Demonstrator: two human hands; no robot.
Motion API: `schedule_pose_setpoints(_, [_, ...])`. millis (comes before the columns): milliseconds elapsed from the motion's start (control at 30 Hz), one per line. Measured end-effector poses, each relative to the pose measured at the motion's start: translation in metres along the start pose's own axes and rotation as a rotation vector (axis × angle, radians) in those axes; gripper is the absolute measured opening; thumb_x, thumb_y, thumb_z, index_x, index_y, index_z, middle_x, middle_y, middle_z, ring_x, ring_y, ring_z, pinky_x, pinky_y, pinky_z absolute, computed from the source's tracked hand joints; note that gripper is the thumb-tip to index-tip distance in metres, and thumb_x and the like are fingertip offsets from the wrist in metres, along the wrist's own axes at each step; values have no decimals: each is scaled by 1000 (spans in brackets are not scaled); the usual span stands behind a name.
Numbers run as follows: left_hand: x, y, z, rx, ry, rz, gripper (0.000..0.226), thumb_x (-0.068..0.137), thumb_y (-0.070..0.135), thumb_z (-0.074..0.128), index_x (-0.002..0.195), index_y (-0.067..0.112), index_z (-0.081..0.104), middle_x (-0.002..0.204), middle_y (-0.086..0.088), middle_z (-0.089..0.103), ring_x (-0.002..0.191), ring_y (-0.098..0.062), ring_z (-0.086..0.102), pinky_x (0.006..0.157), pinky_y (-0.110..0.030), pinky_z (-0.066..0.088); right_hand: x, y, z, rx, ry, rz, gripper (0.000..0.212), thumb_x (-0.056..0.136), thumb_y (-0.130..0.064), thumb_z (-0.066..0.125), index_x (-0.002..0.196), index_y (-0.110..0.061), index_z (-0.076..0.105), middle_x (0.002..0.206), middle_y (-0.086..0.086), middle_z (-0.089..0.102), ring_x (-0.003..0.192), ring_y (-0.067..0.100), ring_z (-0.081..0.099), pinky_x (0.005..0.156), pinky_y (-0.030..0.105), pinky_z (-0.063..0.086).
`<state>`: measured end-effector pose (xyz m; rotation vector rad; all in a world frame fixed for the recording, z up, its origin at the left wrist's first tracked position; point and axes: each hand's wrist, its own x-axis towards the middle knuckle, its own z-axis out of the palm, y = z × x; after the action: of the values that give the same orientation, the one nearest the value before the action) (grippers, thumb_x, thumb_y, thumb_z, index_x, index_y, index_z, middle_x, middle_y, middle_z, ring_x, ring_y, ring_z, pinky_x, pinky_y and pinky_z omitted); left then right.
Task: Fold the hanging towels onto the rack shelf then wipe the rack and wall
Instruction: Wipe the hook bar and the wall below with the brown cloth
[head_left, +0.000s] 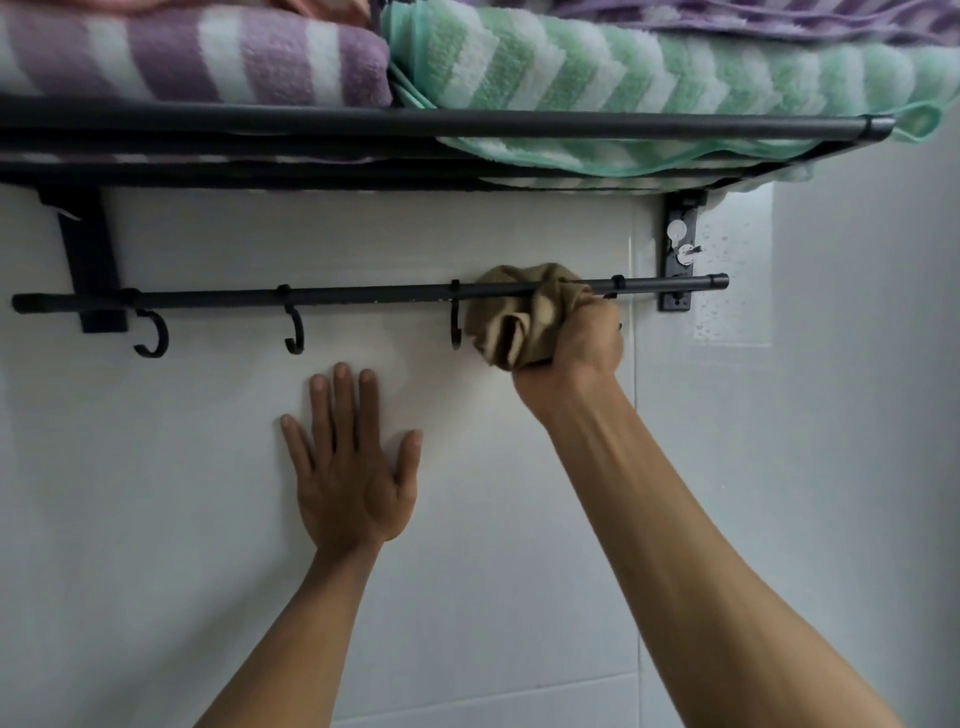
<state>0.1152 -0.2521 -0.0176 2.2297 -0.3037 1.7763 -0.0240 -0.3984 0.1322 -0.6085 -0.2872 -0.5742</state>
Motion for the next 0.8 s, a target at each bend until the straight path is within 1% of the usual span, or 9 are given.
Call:
schedule_pose_setpoints(67, [-1,1,0,5,-3,-8,77,99,57,28,161,14,13,170,-9,7,156,-29,4,123,-60,8,-1,-8,-10,45,82,-52,31,84,7,33,68,-10,53,57,14,56,41,26,51,52,29,41])
schedule_pose_setpoints(133, [-1,2,-1,2,-11,-12,77,99,57,27,161,15,12,170,-7,6,157,-28,3,123,-60,8,-6,-8,-16,45,146,-91,32,85,8,32,68,-9,53,44,7,38,33,22,36,47,28,38])
schedule_pose_setpoints(233, [0,3,-1,-15,-32,-18,78,99,56,31,162,15,11,170,-7,4,157,-27,0,123,-59,6,-25,6,-11,-59,193,-74,28,84,10,34,85,-5,57,45,8,40,31,23,35,43,29,37])
schedule_pose_setpoints(267, [0,2,-1,-17,-37,-22,78,99,56,31,162,16,10,170,-7,2,157,-27,0,123,-59,5,-31,12,-10,-80,190,-44,29,84,11,32,84,-3,57,47,9,42,31,23,37,41,28,37])
schedule_pose_setpoints(400, [2,-1,-2,-2,-34,-19,79,99,58,30,162,16,9,170,-8,5,157,-28,2,123,-59,7,-34,19,-5,-10,164,-44,33,67,18,27,54,-6,46,53,14,35,37,24,30,43,32,39])
schedule_pose_setpoints(500, [0,-1,-1,-2,-21,-7,79,98,57,33,162,15,11,169,-9,6,156,-29,4,123,-60,8,-17,9,6,69,156,-148,33,63,16,25,48,-10,38,45,9,31,34,23,30,45,30,38])
schedule_pose_setpoints(600, [0,1,-2,-14,-38,-11,79,98,57,33,162,16,10,170,-9,4,157,-29,2,123,-59,5,-13,9,14,43,55,-189,30,56,14,23,46,-12,32,38,3,30,33,23,42,52,34,38])
schedule_pose_setpoints(733, [0,-2,-2,-1,-29,-13,77,99,57,29,161,14,14,169,-9,6,156,-29,4,123,-60,7,-17,11,-1,-50,48,-148,41,67,22,25,44,-10,38,44,4,36,37,23,43,53,35,38])
schedule_pose_setpoints(800, [1,-3,-4,-17,-46,-16,77,99,58,27,161,14,14,170,-9,7,156,-28,4,123,-59,8,-26,9,-14,-19,19,-118,39,68,21,27,47,-8,40,56,12,44,40,24,43,49,31,38])
